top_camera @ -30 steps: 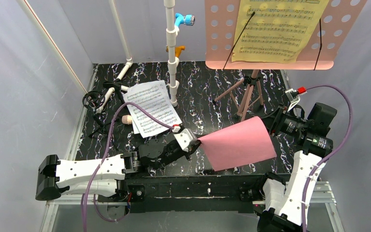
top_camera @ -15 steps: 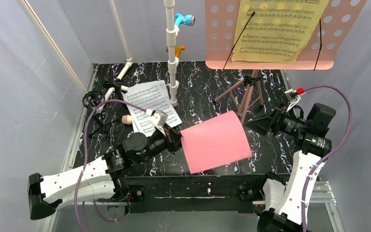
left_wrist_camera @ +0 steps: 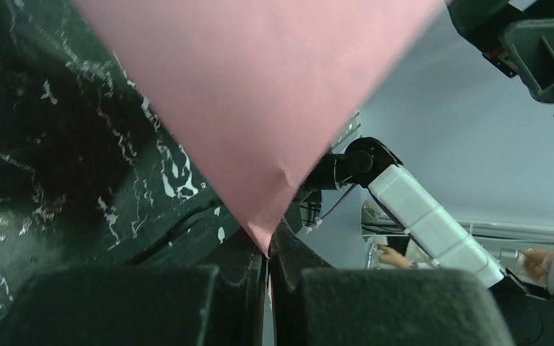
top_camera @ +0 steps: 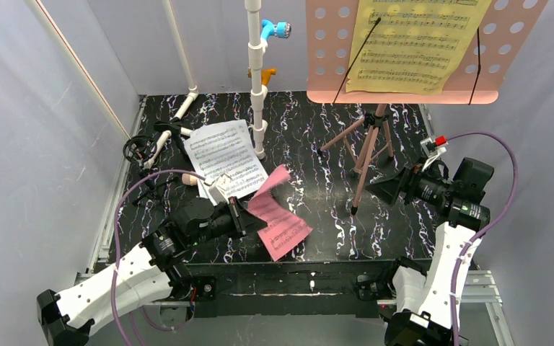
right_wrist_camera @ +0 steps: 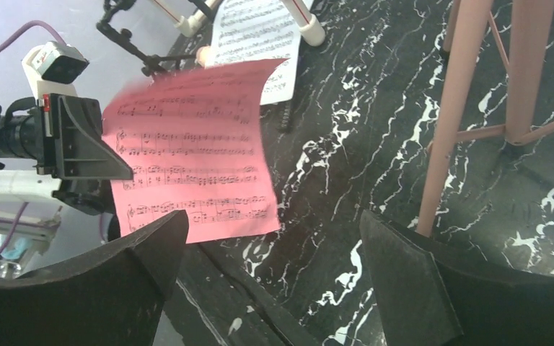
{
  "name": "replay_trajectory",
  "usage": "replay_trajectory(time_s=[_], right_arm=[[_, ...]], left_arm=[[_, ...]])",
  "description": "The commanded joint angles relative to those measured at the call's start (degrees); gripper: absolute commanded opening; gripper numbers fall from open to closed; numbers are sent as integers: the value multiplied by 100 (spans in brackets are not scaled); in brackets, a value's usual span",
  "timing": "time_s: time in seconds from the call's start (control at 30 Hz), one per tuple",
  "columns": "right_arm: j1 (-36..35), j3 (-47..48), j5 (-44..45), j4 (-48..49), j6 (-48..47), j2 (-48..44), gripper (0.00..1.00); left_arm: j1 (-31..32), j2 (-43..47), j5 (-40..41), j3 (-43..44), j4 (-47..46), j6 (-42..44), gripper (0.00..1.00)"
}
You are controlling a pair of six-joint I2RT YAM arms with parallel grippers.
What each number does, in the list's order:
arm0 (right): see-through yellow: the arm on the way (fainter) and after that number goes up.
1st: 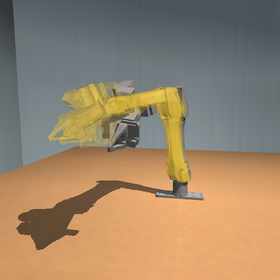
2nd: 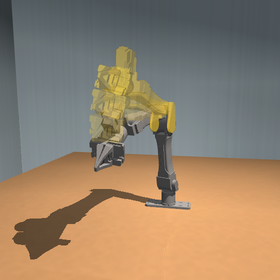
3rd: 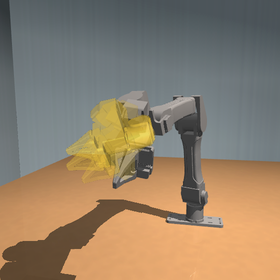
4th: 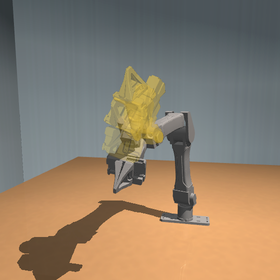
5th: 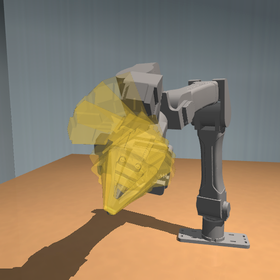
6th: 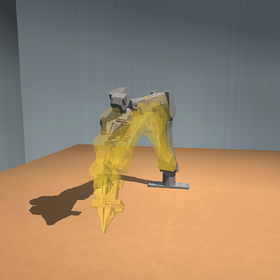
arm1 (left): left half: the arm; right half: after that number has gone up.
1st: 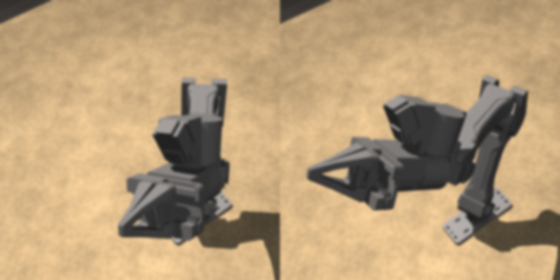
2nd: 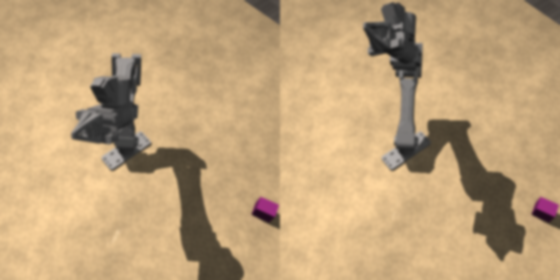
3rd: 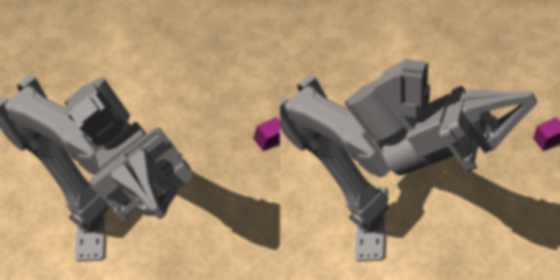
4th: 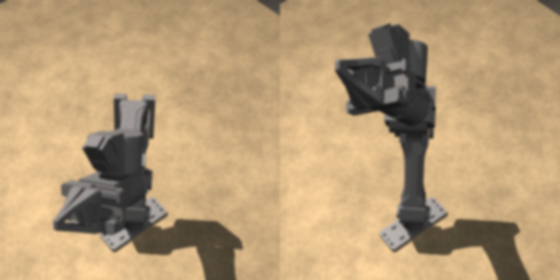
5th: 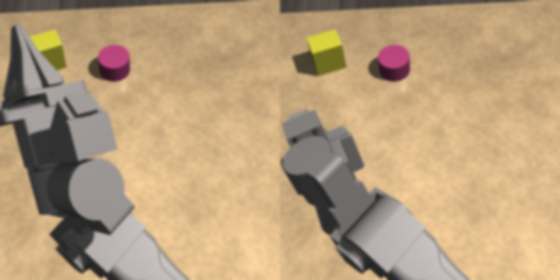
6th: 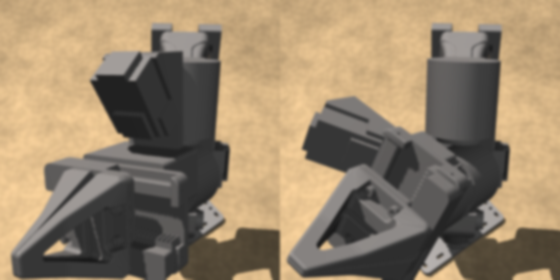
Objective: Pack up the instrument practice props
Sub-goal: Pick up the sheet music from the music stand, then place the sheet music at the center of the board.
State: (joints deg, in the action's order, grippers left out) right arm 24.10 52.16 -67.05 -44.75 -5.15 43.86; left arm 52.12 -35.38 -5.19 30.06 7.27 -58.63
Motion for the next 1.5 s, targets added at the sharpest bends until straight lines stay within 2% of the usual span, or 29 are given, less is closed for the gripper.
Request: replay_trajectory(time_s=[0.0, 0.27, 0.8, 1.13, 1.47], right_arm=[[-2, -149, 176, 132, -444, -88, 98], [-2, -298, 293, 136, -705, -63, 98], [-2, -426, 285, 261, -663, -155, 98], [-2, -426, 262, 265, -662, -159, 98], [-2, -444, 262, 300, -663, -150, 99]], left_arm=[[-264, 261, -400, -228, 355, -618, 0], [-461, 213, -271, 139, 1185, -70, 0], [-786, -913, 32, 2107, 3166, 2329, 0], [-1586, -1638, -720, 2765, 3342, 3180, 0], [-2726, -2016, -1712, 2783, 3318, 3757, 0]])
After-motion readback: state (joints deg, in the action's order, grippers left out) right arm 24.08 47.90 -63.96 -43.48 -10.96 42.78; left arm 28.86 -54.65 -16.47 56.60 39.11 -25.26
